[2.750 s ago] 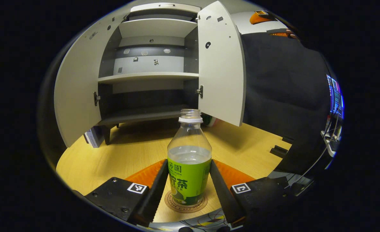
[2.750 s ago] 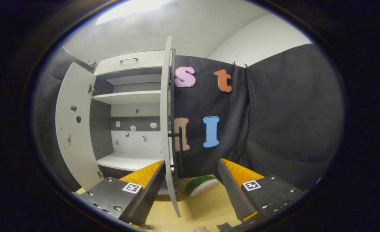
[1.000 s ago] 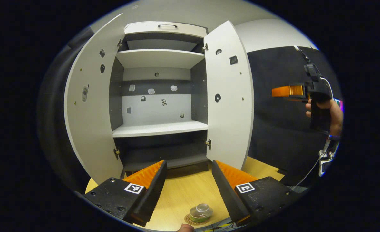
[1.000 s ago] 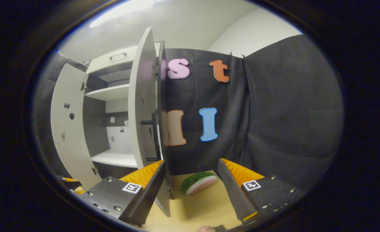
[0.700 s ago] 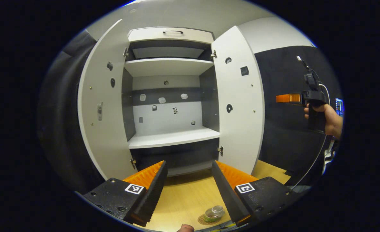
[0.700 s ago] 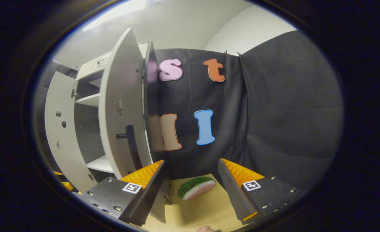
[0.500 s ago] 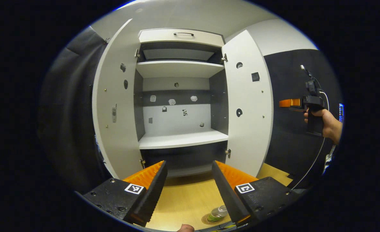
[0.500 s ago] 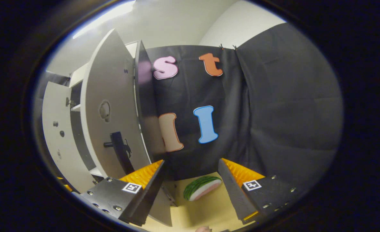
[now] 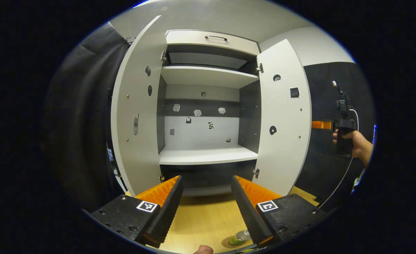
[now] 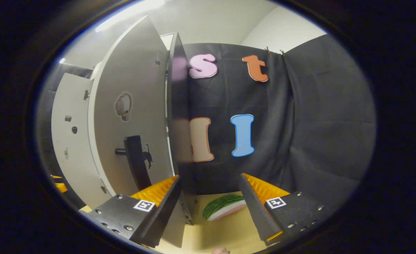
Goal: Grasp the bottle in the cabinet with the left hand and place it on the coaster, then close the right door with the right hand and the left door with the left hand.
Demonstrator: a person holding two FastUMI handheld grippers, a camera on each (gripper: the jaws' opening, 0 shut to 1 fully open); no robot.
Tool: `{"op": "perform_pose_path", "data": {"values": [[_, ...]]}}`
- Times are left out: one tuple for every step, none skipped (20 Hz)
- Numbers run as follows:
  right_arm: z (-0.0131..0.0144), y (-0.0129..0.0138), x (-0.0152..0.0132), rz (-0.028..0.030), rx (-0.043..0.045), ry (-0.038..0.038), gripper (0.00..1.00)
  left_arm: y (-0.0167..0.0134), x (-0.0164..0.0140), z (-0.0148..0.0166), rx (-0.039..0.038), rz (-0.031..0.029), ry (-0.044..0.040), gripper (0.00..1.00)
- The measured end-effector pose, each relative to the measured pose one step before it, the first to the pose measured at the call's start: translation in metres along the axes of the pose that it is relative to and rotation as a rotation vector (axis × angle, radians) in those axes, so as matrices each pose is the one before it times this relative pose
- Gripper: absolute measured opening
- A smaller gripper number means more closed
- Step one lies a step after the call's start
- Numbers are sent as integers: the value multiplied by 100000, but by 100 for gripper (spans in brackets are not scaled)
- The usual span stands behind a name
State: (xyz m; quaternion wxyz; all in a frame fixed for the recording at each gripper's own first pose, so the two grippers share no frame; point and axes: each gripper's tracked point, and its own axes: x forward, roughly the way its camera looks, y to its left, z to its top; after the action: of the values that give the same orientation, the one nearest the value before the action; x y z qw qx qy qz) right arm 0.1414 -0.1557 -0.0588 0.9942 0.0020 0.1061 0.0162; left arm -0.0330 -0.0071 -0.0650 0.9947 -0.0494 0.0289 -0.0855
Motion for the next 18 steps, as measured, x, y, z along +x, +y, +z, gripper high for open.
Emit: {"op": "perform_pose_path", "data": {"values": [[35,282,-29,333,-3993,419,96,245,62,-96,-294,-300,71,88],[59,1074,92,2842,-2451,373,98,175,21,-252,-485,-681,926,87],[-257,495,67,1326,-1679,310,94,240,-1,-311,-307,-59,852,87],[762,526,-425,-173,-431,-1114,98,282,-100,-133,-110,16,84,87],[-324,169,473,-364,226,269,92,195,-192,-94,-43,-4,-235,88],[-106,276,-117,-198,1887,-475,92,255,-127,56,67,-107,-812,88],[-257,731,-102,601,1302,354,92,162,-158,-245,190,-312,-127,88],[-8,895,-100,719,1139,132,92,274,-117,-321,247,208,533,87],[171,966,26,1106,-176,-168,92,180,-84,-501,-39,63,1328,87],[182,1181,116,1539,-966,-79,92,124,-87,-343,-399,-61,948,88],[-37,1211,129,1608,-996,191,92,138,-154,-87,-343,-133,155,88],[-86,1213,211,1171,-292,575,92,266,-48,63,-24,36,-431,88],[-128,941,264,866,-119,601,92,406,241,-95,150,27,-215,88],[-1,768,185,28,575,318,95,267,97,-102,215,-31,322,88],[38,636,173,-241,290,-105,92,226,-2,-144,88,-324,34,88],[64,578,23,-238,277,-526,92,172,-58,93,267,-627,-125,88],[72,533,103,-292,200,-255,92,294,-269,-1,352,96,-247,88],[22,377,57,-446,755,-395,92,268,-143,-45,95,-118,91,88]]}}
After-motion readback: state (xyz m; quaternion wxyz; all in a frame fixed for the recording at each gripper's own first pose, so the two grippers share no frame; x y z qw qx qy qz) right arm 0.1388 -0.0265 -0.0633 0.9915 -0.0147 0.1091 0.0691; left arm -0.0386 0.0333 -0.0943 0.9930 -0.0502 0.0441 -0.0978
